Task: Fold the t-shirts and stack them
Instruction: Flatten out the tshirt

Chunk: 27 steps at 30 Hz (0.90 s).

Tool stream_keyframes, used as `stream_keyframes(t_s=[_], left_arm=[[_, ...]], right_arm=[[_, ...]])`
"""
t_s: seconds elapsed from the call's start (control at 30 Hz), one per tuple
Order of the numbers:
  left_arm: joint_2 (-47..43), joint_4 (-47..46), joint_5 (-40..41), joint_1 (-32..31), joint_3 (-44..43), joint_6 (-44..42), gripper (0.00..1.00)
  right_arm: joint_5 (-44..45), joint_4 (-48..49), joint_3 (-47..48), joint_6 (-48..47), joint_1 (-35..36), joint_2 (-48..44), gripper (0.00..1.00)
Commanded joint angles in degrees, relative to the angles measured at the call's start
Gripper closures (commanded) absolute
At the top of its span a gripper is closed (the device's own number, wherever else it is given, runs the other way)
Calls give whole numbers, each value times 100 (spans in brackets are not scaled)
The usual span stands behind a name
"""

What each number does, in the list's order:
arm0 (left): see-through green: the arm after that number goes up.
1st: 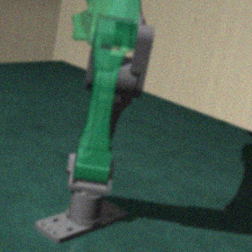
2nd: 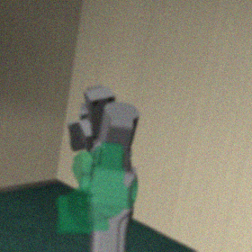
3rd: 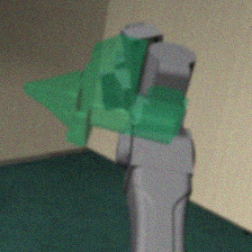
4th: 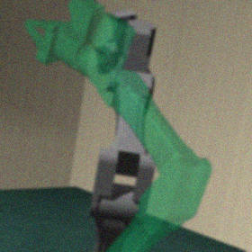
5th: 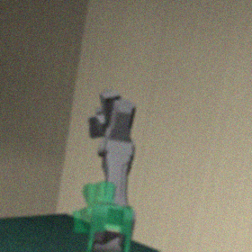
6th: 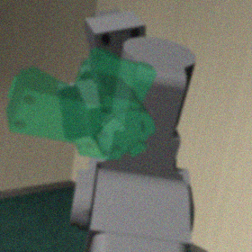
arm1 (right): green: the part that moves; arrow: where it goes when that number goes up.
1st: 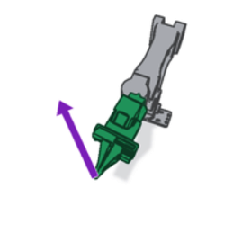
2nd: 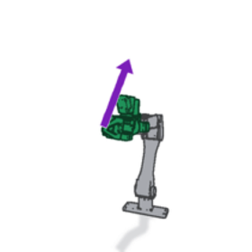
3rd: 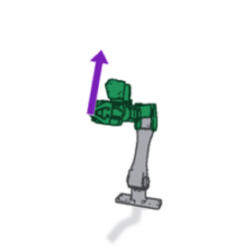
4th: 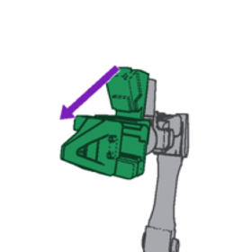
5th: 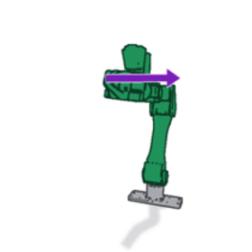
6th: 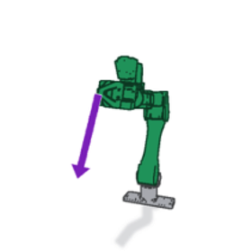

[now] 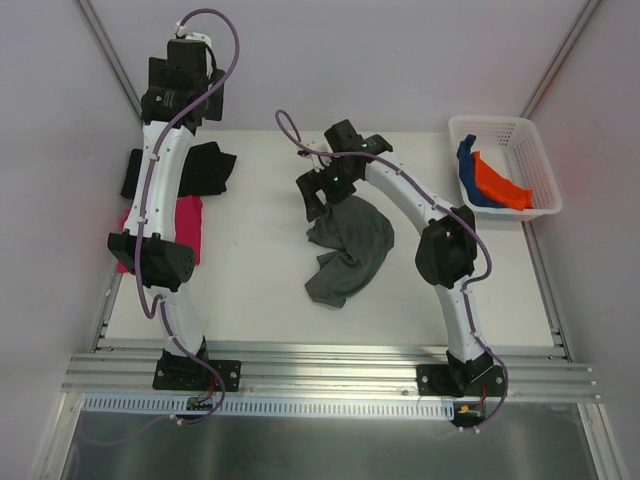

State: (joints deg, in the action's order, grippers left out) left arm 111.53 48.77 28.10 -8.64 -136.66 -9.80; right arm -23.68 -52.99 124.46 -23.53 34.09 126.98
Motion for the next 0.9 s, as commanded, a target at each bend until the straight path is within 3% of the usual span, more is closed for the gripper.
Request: stream_keyframes(t_s=[0.0,0.13,0.33,0.77,0.87], left_arm=[[-395,-8,231,-32,-230,75,1],[-500,0,161,-32,-256,128,1],[-597,9,135,-32,-142,189,1],[-667,80,73,-120,25,304,1],[-676,88,73,-129,-1,304,1]], right_arm=[[-6,-264,184,-441,98,37,6],[381,-430,-124,-687,160,274,11],[1207,-449,-89,-1249,353,600,29],[1270,-361,-1,-1251,872,881,31],[1375,-300,-132,-1277,880,916,36]])
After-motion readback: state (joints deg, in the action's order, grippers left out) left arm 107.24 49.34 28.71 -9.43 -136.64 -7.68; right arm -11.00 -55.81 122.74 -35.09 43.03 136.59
